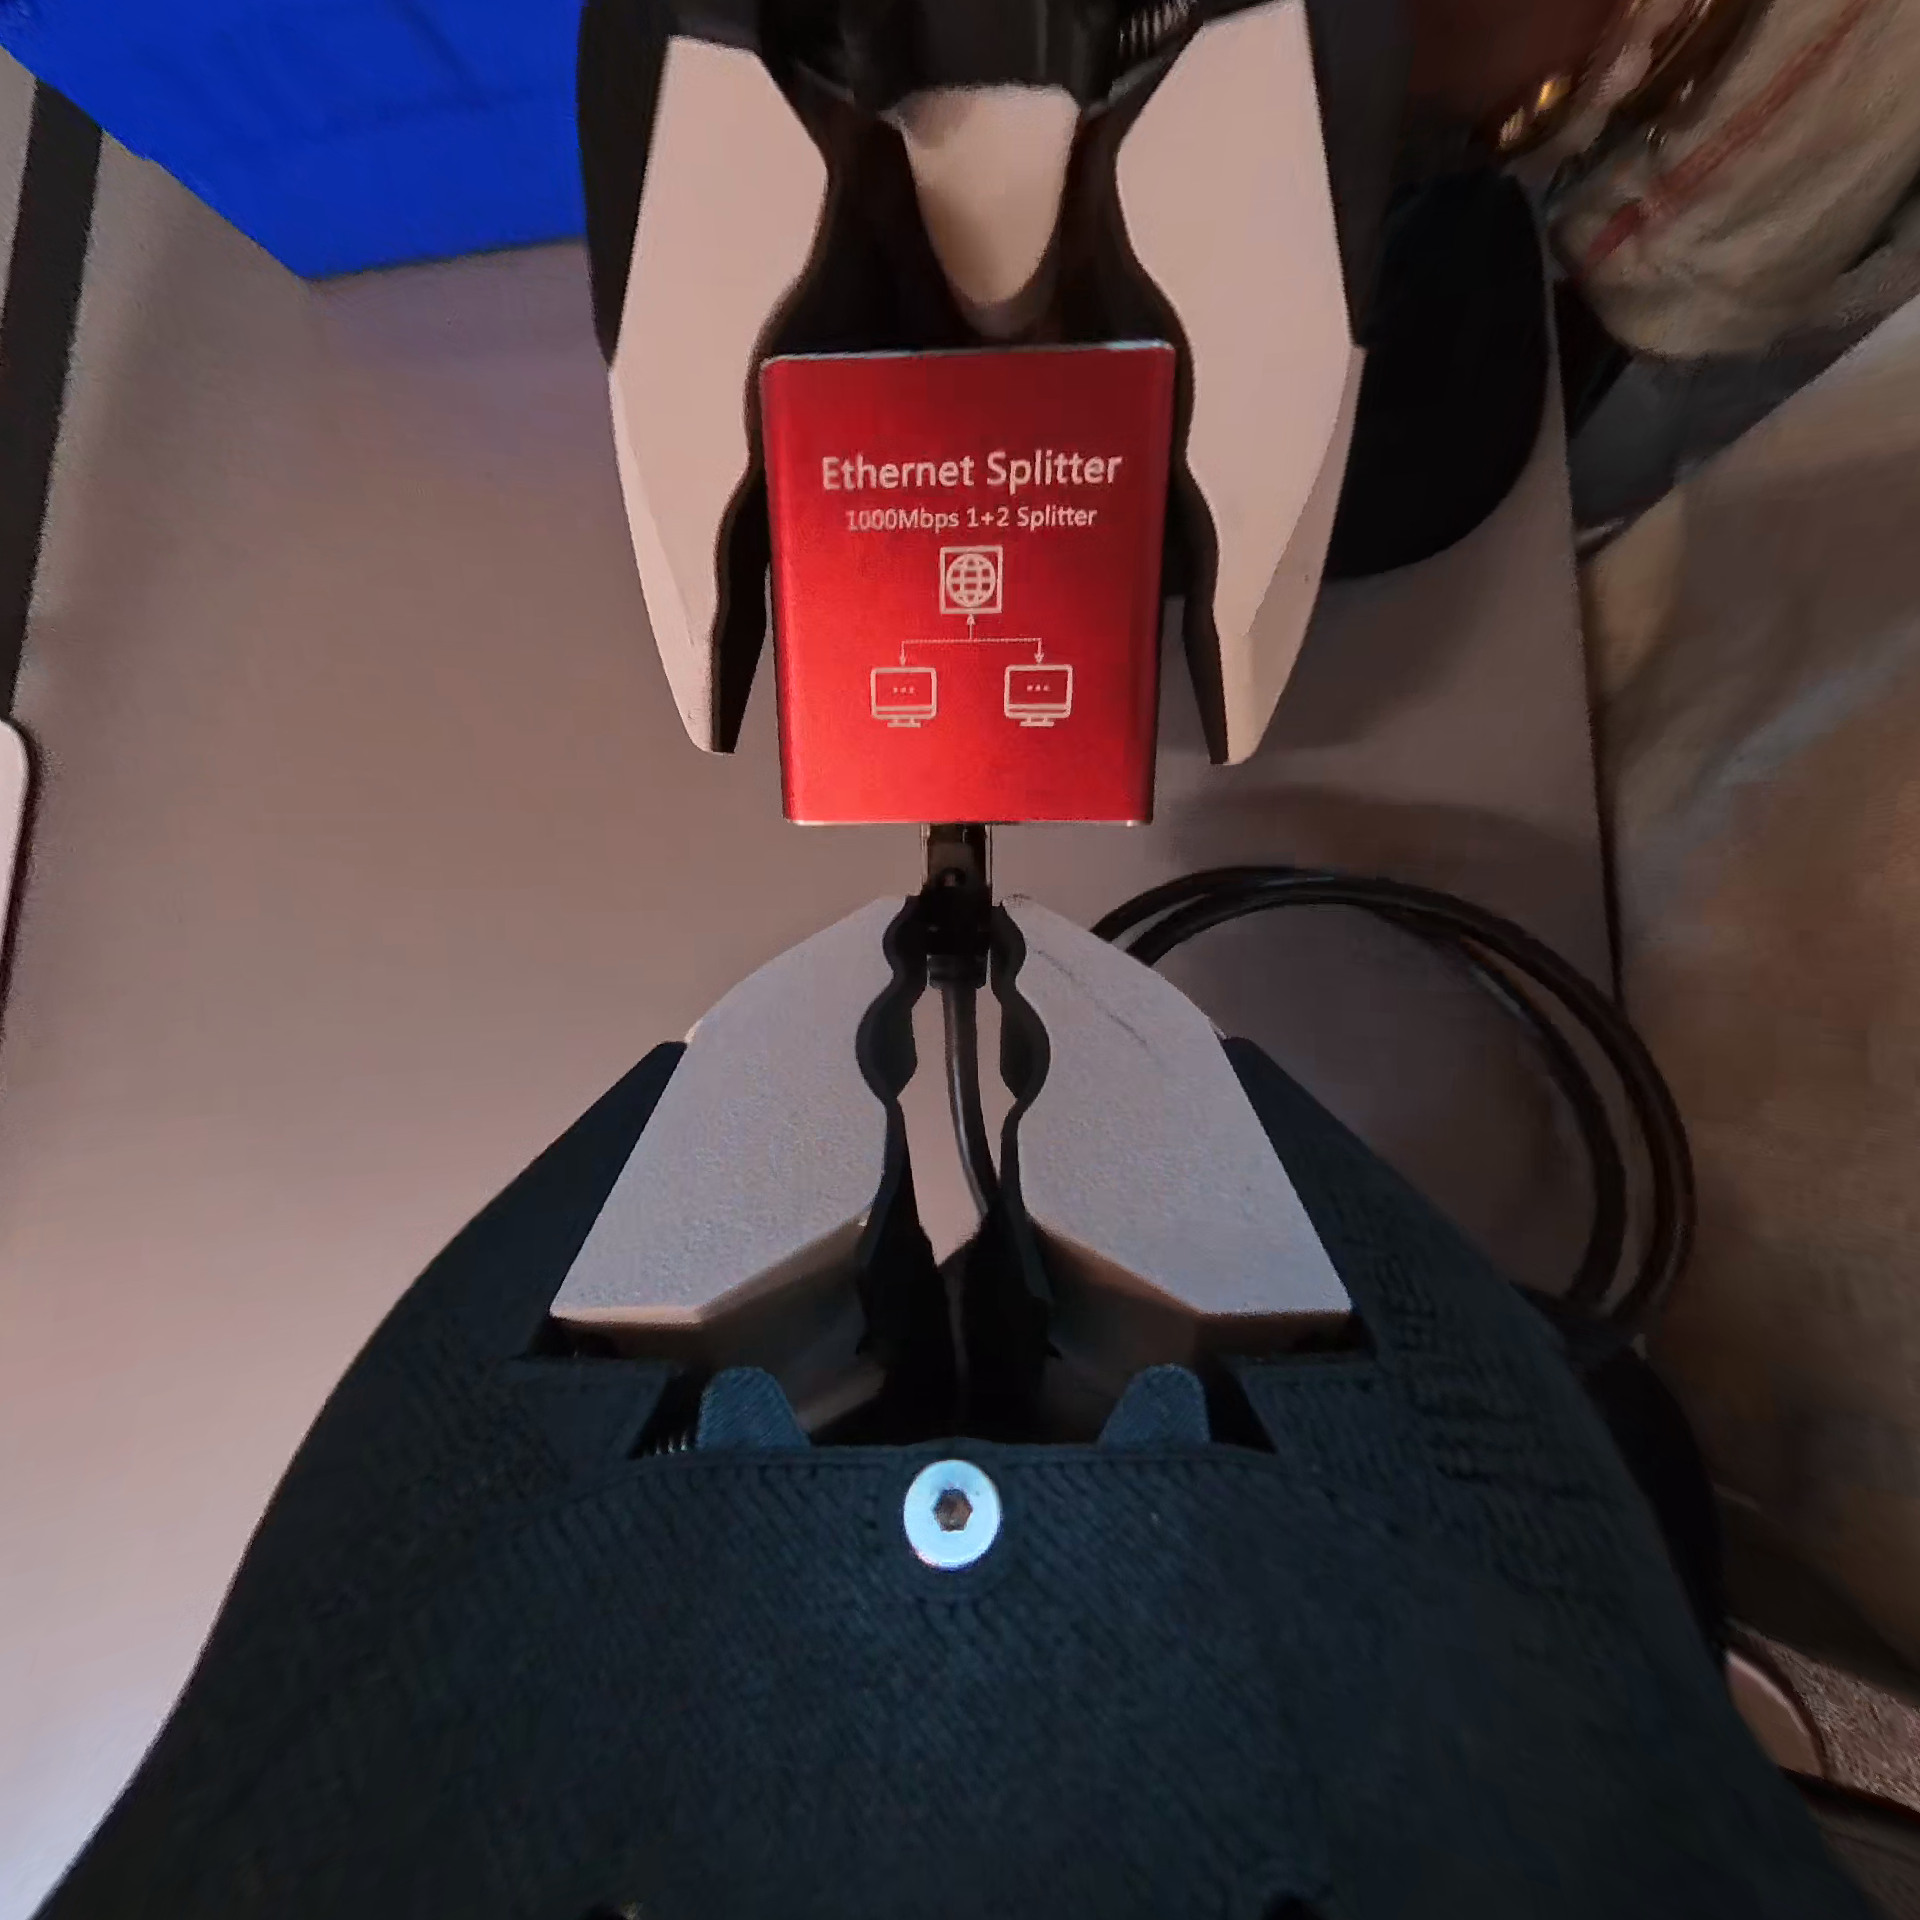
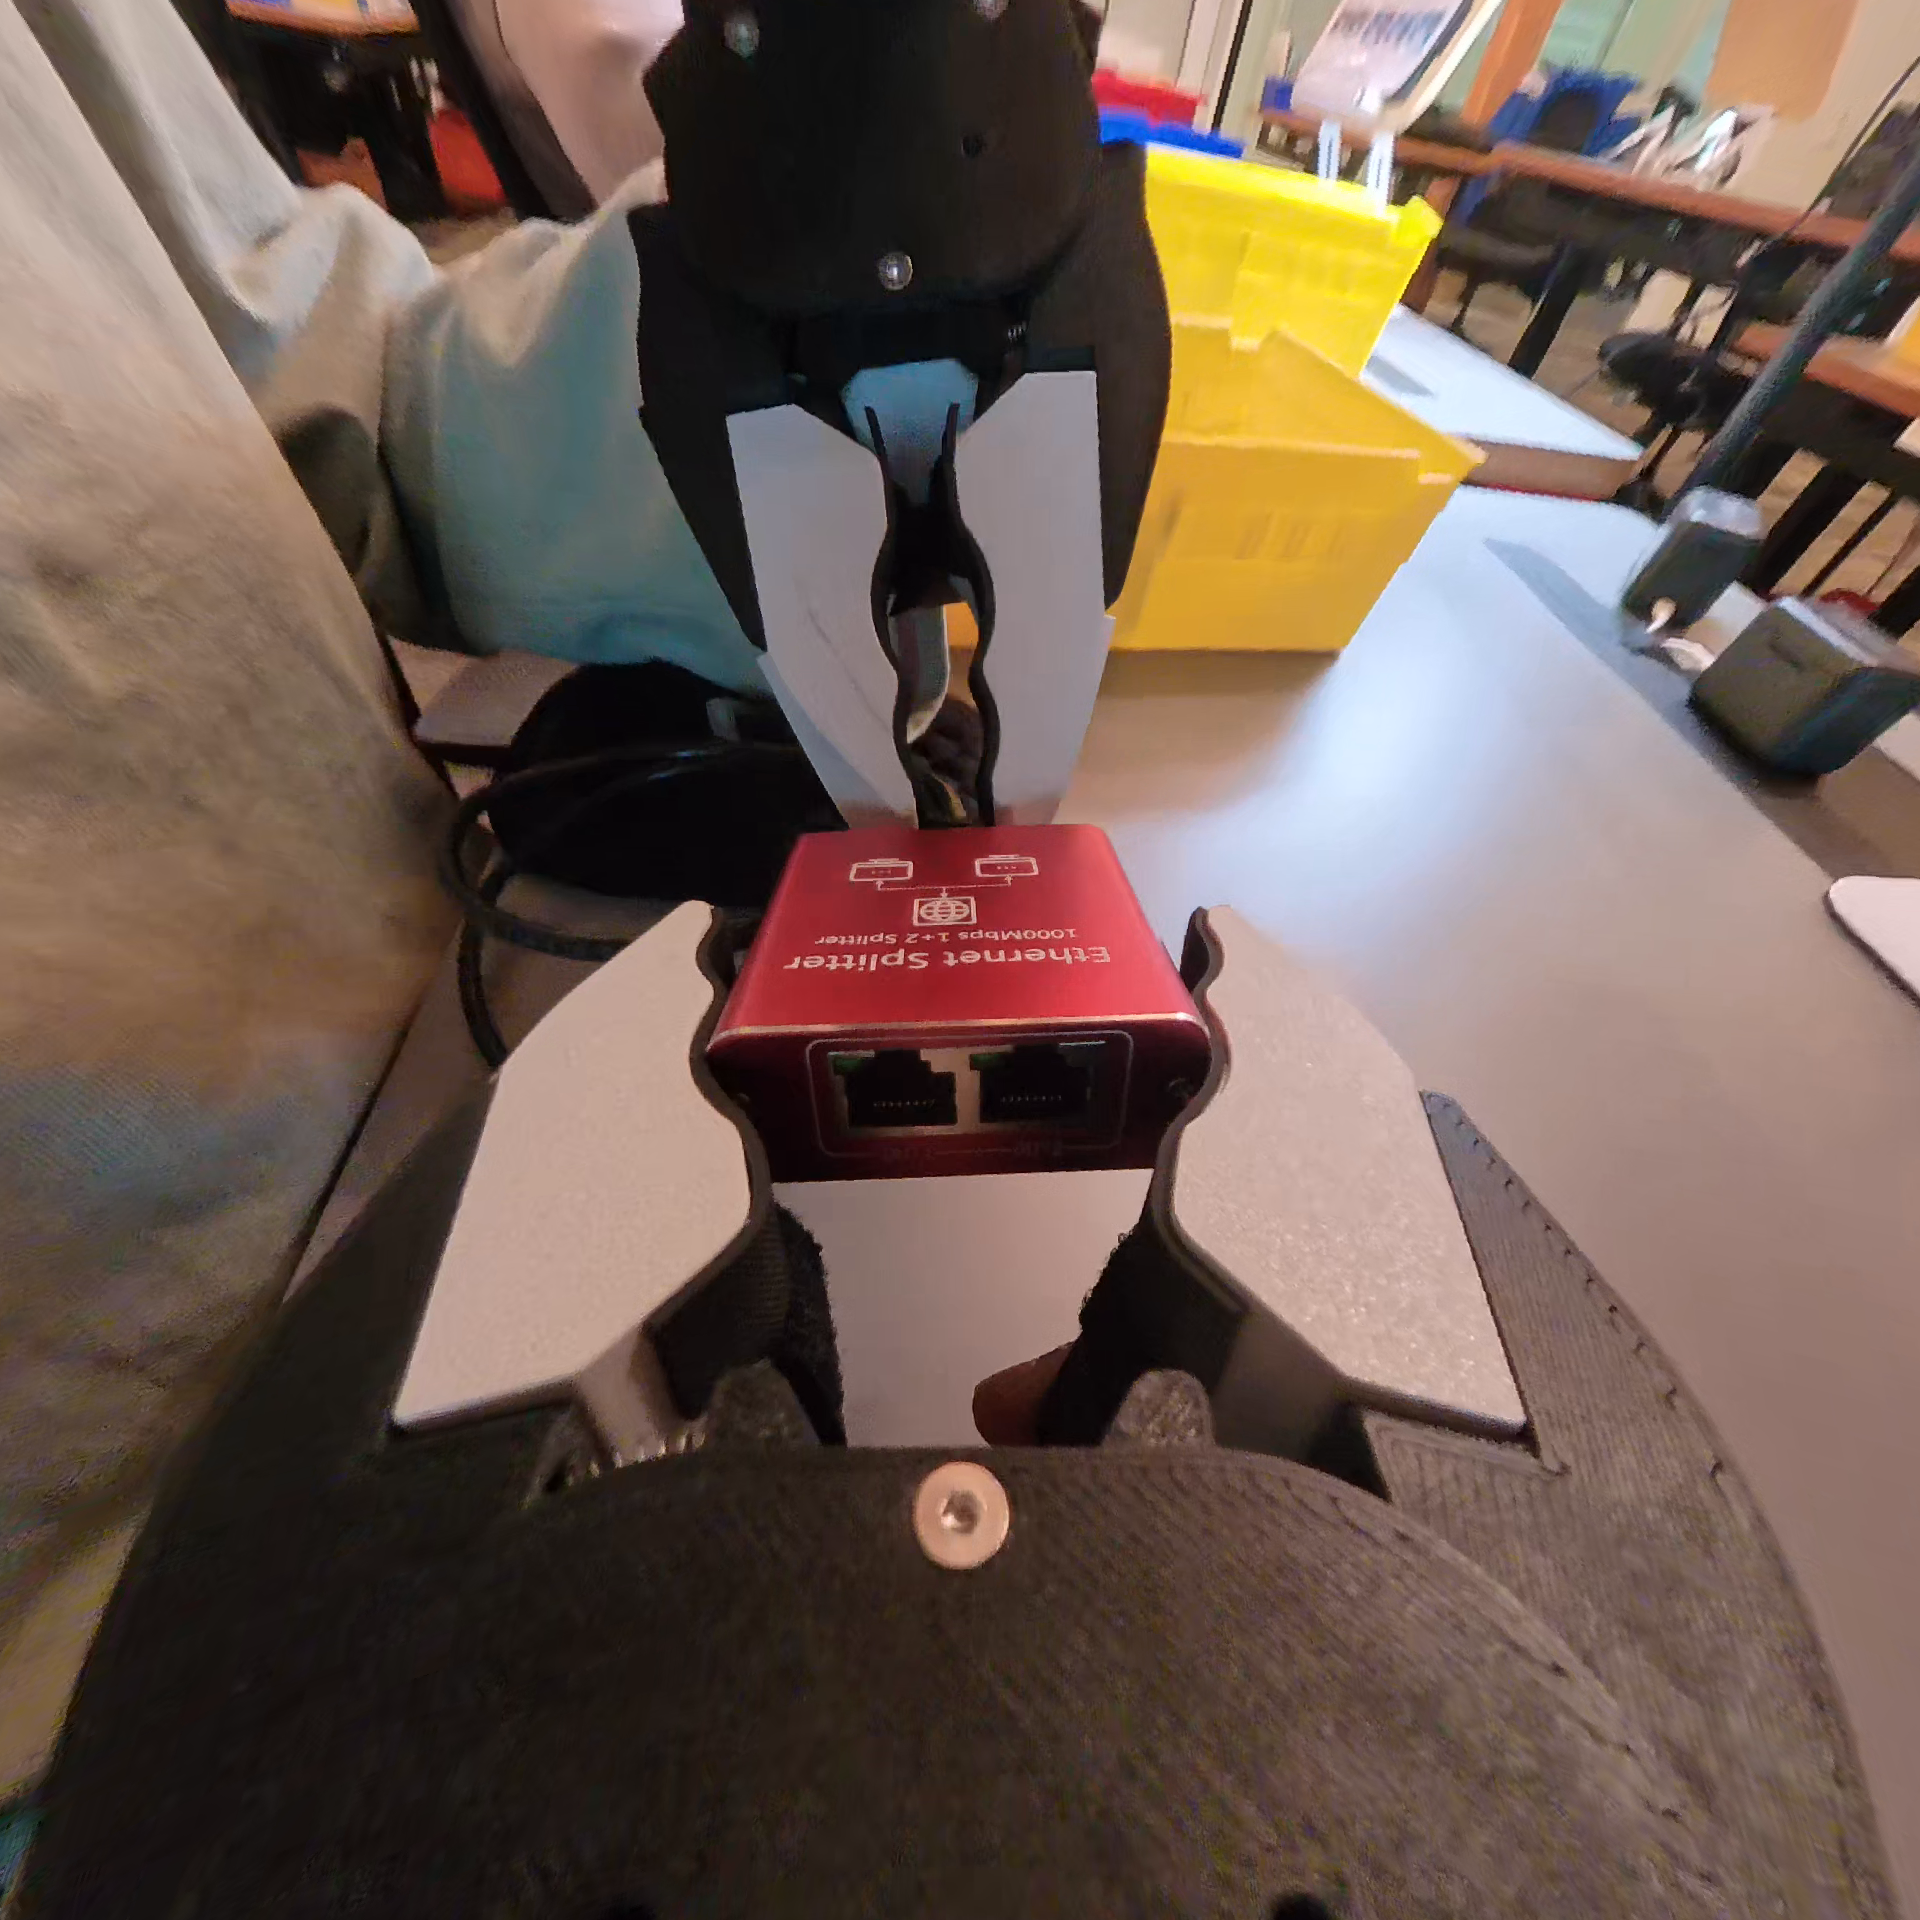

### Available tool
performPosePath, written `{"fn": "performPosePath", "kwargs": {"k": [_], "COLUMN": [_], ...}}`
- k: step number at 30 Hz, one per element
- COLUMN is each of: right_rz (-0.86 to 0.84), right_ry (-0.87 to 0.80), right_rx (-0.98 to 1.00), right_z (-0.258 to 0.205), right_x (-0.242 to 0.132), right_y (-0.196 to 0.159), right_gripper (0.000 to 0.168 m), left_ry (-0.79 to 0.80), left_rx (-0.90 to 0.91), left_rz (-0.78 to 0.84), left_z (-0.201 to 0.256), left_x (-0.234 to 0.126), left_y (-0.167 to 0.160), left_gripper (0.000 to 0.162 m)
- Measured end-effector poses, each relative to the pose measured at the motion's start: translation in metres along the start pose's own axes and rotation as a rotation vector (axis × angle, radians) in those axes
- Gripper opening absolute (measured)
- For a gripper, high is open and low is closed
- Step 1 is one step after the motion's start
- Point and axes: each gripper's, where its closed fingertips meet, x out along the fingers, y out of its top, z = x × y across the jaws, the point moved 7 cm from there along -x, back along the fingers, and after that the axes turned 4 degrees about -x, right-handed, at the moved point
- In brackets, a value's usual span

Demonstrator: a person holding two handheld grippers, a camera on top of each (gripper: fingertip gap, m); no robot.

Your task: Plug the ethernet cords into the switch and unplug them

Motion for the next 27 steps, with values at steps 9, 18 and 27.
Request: {"fn": "performPosePath", "kwargs": {"k": [9, 18, 27], "right_rz": [0.007, 0.123, -0.257], "right_ry": [-0.075, -0.812, -0.843], "right_rx": [-0.041, -0.011, 0.298], "right_z": [0.006, 0.056, 0.039], "right_x": [-0.002, -0.044, -0.002], "right_y": [0.009, 0.041, -0.032], "right_gripper": [0.083, 0.083, 0.083], "left_ry": [0.061, 0.728, 0.742], "left_rx": [-0.024, -0.263, -0.357], "left_rz": [0.143, 0.736, 0.743], "left_z": [-0.013, -0.06, -0.03], "left_x": [-0.012, -0.122, -0.111], "left_y": [0.004, -0.003, -0.035], "left_gripper": [0.012, 0.039, 0.035]}}
